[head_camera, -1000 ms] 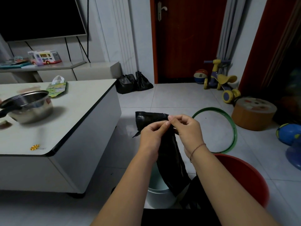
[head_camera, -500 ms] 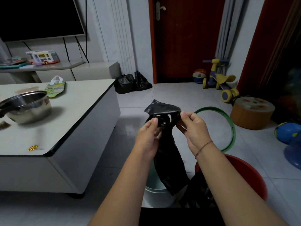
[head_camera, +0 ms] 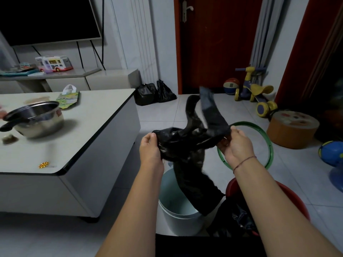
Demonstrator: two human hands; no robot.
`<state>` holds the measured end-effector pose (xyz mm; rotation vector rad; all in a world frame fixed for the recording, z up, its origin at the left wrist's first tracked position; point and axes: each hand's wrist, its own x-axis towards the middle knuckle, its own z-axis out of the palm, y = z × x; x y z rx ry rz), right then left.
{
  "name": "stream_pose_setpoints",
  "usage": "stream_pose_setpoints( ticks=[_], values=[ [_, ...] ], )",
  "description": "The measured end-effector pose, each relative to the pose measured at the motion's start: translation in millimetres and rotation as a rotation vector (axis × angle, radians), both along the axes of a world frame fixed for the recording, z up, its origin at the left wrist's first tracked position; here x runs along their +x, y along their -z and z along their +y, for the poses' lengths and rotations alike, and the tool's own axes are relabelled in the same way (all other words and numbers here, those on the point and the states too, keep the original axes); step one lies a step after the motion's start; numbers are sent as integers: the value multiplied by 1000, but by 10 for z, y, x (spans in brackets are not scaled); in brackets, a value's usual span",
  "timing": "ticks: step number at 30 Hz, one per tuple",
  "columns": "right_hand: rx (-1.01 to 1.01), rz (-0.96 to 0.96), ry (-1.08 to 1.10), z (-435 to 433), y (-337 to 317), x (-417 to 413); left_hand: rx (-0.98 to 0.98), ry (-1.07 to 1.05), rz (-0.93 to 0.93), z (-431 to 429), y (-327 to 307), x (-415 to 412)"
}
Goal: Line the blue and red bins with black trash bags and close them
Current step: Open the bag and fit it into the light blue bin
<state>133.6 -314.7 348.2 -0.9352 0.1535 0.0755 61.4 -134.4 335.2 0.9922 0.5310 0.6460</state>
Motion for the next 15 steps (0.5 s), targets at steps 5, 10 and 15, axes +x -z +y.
stream_pose_setpoints(
  ticks=[5,10,15],
  values=[
    [-454,-38,-4,140,-13,-198,237,-105,78,15,11,-5],
    [-413,-74,391,127,-139,-616,330,-168,43,-34,-24,-51],
    [-341,-251,149,281,-209,-1032,350,-262,52,-131,-96,-100]
  ],
)
